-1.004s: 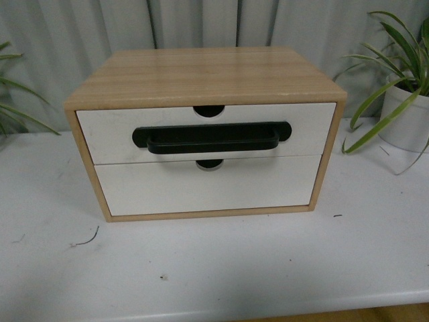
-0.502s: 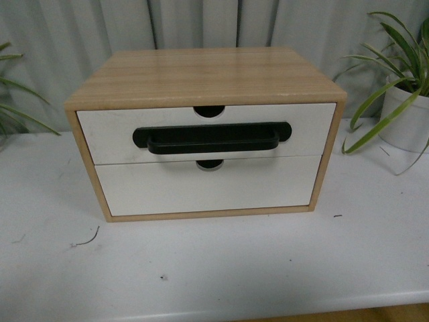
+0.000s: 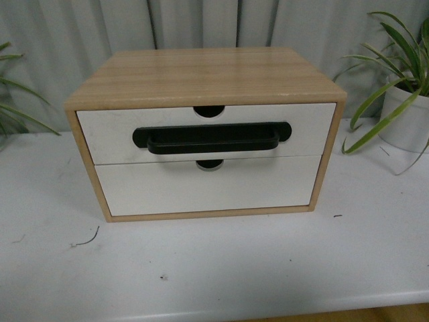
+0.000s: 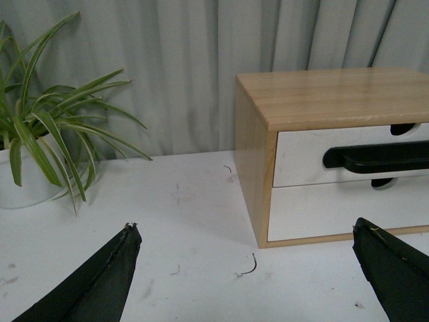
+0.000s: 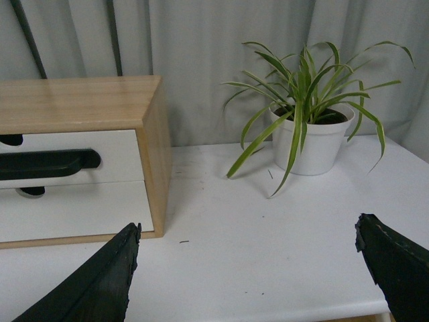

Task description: Close drawer sideways

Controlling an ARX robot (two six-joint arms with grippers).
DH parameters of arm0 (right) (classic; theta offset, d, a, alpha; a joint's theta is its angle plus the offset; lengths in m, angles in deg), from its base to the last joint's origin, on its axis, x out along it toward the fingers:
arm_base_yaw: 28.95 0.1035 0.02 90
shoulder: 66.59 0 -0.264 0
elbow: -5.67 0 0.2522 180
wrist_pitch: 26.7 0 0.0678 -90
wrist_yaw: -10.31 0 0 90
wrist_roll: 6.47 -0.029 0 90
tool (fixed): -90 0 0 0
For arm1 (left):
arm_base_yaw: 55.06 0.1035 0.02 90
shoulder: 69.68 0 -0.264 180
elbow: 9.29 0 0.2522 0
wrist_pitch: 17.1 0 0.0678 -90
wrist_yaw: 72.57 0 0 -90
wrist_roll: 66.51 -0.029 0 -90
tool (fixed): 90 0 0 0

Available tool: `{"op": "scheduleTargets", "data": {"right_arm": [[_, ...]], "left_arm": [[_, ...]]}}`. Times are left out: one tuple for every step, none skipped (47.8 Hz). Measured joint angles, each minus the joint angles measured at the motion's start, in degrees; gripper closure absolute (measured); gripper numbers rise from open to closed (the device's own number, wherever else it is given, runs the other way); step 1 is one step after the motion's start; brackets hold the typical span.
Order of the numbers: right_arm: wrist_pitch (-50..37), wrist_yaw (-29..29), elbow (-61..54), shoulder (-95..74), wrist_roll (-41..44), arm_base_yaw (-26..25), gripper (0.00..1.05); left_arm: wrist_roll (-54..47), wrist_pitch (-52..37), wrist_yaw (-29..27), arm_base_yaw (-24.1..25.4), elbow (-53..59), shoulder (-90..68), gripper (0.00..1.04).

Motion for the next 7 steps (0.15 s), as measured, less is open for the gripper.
{"op": "scheduleTargets", "data": {"right_arm": [[0.0,0.0,0.0,0.0,0.0,0.0,0.06],[0.0,0.0,0.0,0.0,0.0,0.0,0.06],[0.0,0.0,0.0,0.0,0.0,0.0,0.06],[0.0,0.0,0.0,0.0,0.0,0.0,0.06],[0.0,0.0,0.0,0.0,0.0,0.0,0.06],[0.0,0.0,0.0,0.0,0.0,0.0,0.06],[0.0,0.0,0.0,0.0,0.0,0.0,0.06]], "left_arm": [[0.0,0.0,0.0,0.0,0.0,0.0,0.07],[0.0,0.0,0.0,0.0,0.0,0.0,0.07],[0.0,0.0,0.0,0.0,0.0,0.0,0.07],[0.0,0.0,0.0,0.0,0.0,0.0,0.07],[0.0,0.0,0.0,0.0,0.0,0.0,0.07],[0.0,0.0,0.0,0.0,0.0,0.0,0.07],[0.0,0.0,0.0,0.0,0.0,0.0,0.07]]}}
